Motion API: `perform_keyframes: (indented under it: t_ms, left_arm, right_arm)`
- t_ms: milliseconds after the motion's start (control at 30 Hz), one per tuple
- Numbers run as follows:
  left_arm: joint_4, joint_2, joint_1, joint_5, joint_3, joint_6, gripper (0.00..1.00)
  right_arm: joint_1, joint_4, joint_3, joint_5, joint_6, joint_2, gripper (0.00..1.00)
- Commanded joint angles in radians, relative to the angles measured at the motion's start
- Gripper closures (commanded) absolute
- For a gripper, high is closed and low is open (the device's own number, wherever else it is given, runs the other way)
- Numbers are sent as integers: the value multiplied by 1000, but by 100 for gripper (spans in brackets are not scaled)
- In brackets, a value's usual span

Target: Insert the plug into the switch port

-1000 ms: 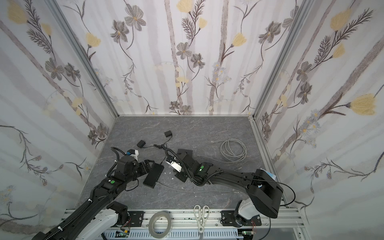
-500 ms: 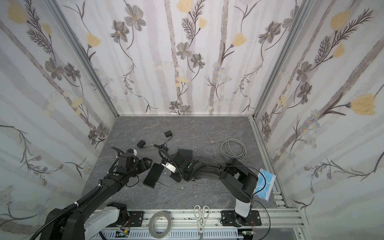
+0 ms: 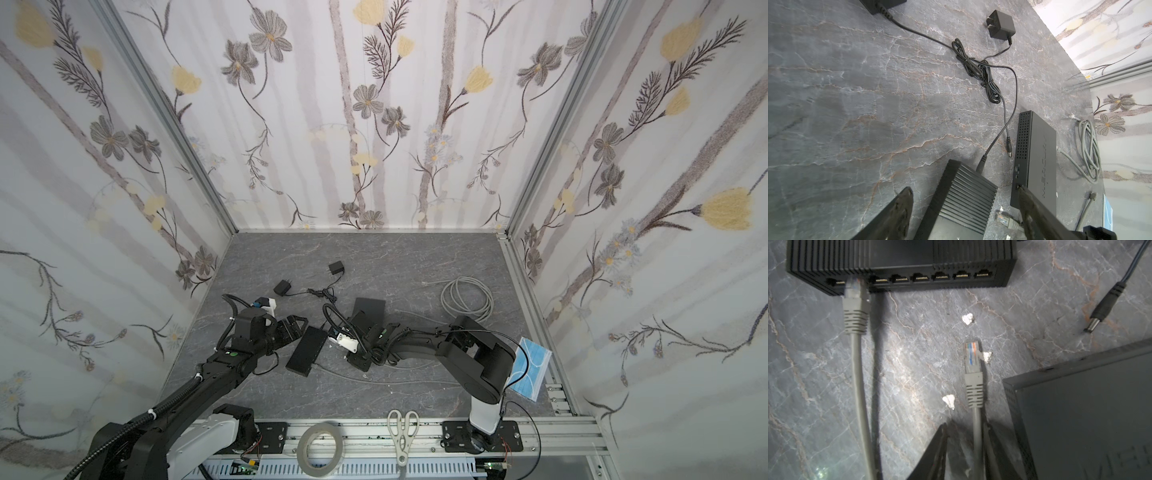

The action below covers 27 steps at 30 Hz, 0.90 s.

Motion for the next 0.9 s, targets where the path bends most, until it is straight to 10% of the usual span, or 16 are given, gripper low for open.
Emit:
perform_keyframes:
  t_ms: [0, 867]
  left_arm:
    - [15, -3, 1, 11, 1, -2, 19]
    - [69, 126, 0, 56, 20, -6, 19]
  right_arm:
    - [-1, 7, 31, -14, -29, 26, 69]
    - [0, 118, -25, -44, -35, 7, 100]
